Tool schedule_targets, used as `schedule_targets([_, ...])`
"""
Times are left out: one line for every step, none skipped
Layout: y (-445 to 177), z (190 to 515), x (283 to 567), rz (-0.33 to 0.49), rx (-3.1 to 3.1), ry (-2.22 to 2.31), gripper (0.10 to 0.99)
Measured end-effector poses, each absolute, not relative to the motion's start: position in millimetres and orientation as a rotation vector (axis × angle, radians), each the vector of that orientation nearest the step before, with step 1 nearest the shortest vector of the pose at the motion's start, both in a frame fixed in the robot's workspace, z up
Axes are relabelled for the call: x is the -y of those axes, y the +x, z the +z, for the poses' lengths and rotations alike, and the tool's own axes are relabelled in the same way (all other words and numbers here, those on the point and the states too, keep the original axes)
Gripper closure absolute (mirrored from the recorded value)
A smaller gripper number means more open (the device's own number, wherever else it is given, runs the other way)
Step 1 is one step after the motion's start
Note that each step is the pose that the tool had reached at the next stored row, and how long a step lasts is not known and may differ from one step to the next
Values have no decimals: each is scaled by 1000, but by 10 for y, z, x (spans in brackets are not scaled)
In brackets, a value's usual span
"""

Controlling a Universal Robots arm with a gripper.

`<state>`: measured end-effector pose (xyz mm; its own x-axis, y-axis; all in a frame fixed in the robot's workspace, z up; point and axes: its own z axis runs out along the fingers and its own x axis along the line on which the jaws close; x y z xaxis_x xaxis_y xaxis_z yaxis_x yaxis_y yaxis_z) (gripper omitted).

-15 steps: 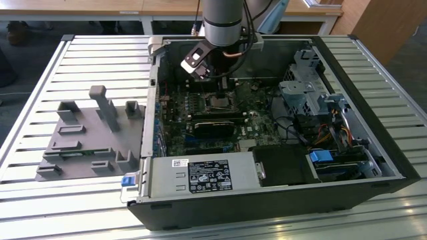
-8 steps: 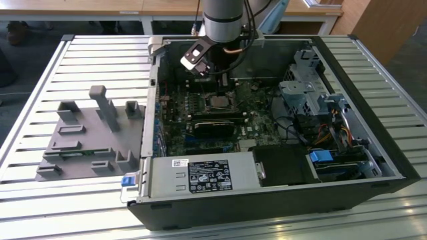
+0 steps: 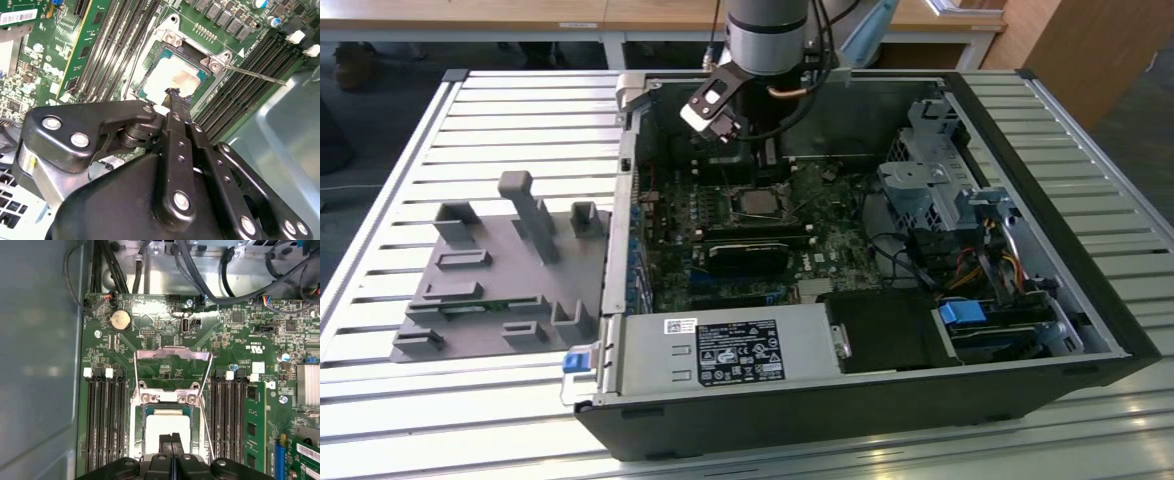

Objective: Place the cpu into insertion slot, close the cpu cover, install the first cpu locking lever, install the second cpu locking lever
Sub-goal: 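Close the cpu cover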

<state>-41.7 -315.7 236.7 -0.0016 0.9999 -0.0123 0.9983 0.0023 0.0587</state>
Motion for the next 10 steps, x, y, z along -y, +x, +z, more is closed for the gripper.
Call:
schedule_targets([-417, 2397, 3158, 51, -2188, 2183, 969])
schedule_targets([-417, 2435, 3157, 51, -2188, 2184, 969])
schedule_targets([-417, 2480, 3157, 51, -2188, 2184, 969])
schedule_targets([-417, 2528, 3157, 51, -2188, 2183, 969])
schedule_targets([-417, 2571, 3157, 51, -2188, 2183, 969])
schedule_targets([-417, 2661, 3157, 51, -2188, 2184, 969])
schedule_targets([-418, 2698, 3158, 50, -2188, 2183, 969])
schedule_targets([-418, 2707, 3157, 51, -2188, 2183, 969])
schedule_targets([-418, 2706, 3158, 51, -2188, 2183, 969])
schedule_targets([-418, 2706, 3164, 51, -2188, 2183, 969])
